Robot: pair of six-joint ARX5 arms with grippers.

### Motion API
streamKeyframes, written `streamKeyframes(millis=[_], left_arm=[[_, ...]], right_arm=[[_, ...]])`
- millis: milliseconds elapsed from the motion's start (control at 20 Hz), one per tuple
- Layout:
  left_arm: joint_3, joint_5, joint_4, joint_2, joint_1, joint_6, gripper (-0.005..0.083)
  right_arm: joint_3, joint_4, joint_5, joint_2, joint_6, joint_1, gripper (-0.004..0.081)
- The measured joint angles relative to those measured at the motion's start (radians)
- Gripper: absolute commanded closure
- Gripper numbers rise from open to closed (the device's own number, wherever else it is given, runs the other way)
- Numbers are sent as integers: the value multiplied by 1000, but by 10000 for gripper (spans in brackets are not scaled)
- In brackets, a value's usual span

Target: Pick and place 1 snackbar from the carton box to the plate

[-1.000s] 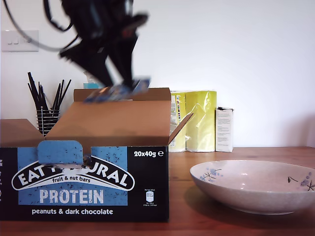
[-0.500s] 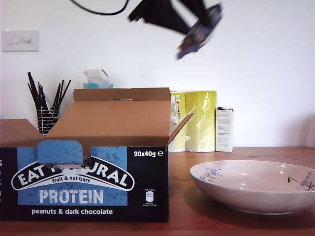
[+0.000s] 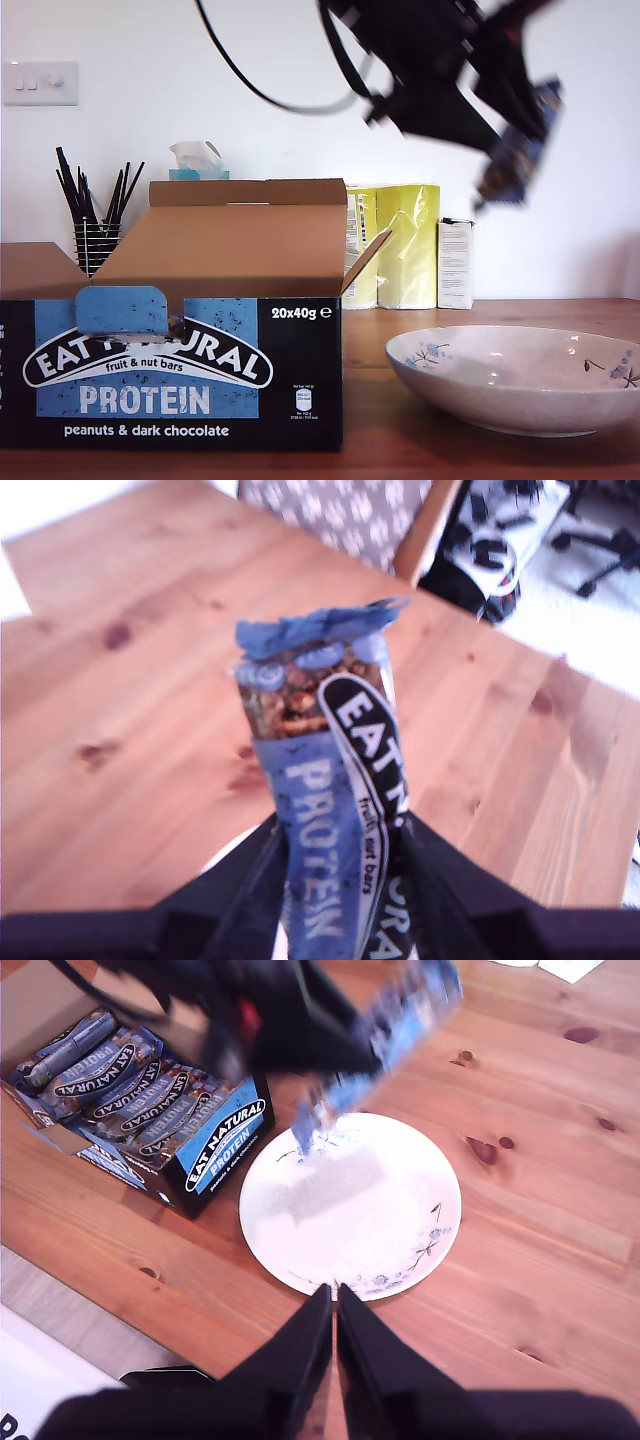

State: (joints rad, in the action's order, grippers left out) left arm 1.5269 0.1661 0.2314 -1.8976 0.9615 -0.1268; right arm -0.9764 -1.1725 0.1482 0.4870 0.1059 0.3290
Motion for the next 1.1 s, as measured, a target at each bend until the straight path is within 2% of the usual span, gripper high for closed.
streamKeyframes(millis=[400, 650, 700, 850, 900, 1100], left_arm=[[0, -17, -19, -181, 26, 0, 669], [0, -43, -19, -199, 27, 14, 667], [0, -43, -14, -199, 27, 15, 650], [0, -44, 3, -199, 27, 15, 496], [0, -45, 10, -199, 27, 15, 472], [0, -44, 15, -199, 27, 15, 465]], right_arm=[[0, -3, 5, 0, 0, 0, 783], [0, 2, 6, 0, 0, 0, 783], [0, 2, 6, 0, 0, 0, 783], [0, 5, 6, 0, 0, 0, 783], [0, 5, 6, 0, 1, 0, 783], [0, 15, 6, 0, 3, 0, 783]])
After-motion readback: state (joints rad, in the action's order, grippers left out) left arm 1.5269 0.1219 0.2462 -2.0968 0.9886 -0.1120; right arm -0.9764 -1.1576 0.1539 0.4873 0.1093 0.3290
